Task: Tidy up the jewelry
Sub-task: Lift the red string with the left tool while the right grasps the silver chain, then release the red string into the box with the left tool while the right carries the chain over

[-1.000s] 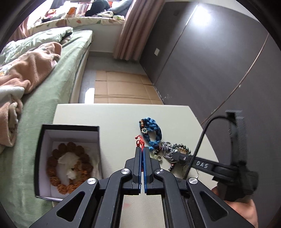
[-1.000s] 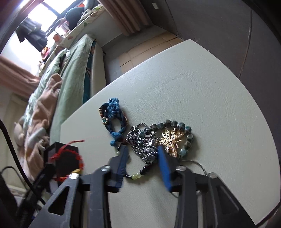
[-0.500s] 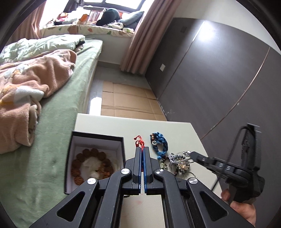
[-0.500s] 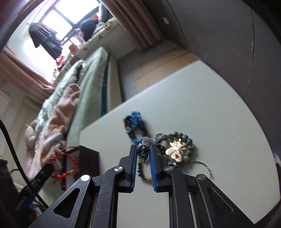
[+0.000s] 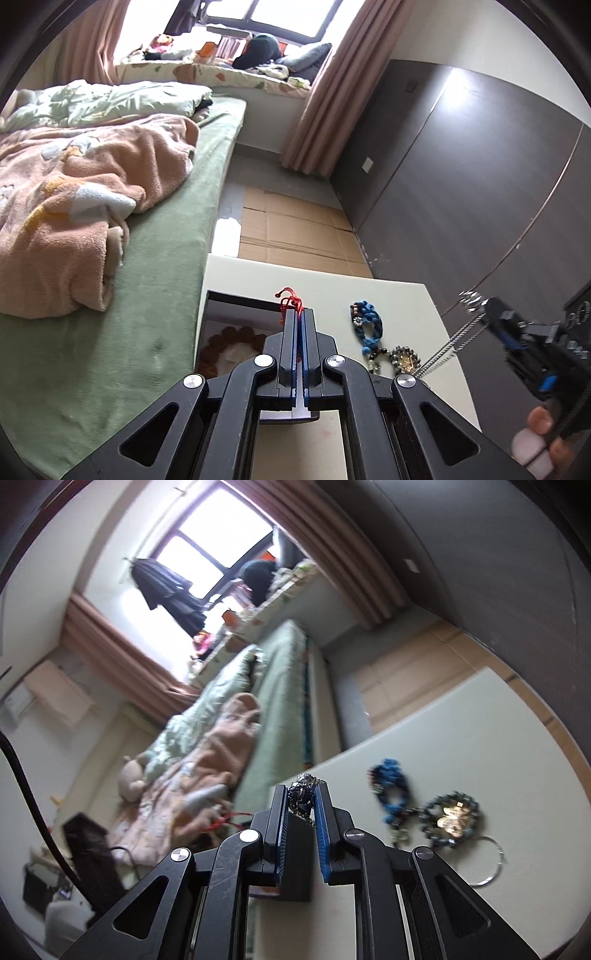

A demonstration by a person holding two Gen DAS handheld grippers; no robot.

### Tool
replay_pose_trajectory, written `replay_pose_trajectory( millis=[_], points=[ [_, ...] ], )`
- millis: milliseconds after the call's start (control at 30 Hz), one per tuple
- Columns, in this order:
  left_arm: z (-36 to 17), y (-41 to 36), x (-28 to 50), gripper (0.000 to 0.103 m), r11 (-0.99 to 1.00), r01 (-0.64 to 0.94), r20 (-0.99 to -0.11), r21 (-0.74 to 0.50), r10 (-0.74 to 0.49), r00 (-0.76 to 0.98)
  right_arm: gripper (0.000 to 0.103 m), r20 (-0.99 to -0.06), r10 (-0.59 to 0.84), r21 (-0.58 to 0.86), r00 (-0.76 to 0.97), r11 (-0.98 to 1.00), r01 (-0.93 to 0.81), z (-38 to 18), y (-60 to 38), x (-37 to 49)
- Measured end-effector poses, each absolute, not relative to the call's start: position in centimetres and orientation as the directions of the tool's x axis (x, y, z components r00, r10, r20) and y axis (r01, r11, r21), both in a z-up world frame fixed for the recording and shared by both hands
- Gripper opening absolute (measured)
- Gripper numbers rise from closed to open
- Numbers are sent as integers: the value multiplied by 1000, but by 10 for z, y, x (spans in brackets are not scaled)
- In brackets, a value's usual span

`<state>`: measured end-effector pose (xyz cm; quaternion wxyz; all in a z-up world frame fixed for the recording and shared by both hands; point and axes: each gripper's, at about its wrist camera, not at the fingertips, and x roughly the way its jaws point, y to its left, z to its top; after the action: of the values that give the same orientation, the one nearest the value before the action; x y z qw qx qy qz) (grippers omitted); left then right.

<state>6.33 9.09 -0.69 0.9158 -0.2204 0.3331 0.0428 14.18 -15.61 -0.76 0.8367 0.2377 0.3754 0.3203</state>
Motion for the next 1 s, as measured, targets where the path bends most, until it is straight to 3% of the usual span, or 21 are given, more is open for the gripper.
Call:
replay_pose_trajectory(
  millis=[300,400,433,467,533,1000],
  points=[
    [-14,102,67,2,884,-273,-680,-380,-67,730,16,-386,784,675,486,599,-431,8,-128,131],
    [-20,110,69,10,873,-301,-709,-384,-70,701,16,-387,795,675,467,590,-443,5,-117,128],
    [-22,112,69,27,871,-302,-715,-387,-77,695,16,-386,798,675,462,586,-449,5,-115,127],
    [-23,114,68,52,867,-307,-717,-392,-79,693,16,-384,803,670,456,582,-462,6,-110,125],
    [-21,119,64,73,857,-318,-704,-405,-70,707,16,-377,809,661,450,576,-482,8,-105,121],
    [-21,146,60,73,836,-380,-722,-397,-29,691,16,-296,875,655,382,478,-586,23,-66,105]
  ],
)
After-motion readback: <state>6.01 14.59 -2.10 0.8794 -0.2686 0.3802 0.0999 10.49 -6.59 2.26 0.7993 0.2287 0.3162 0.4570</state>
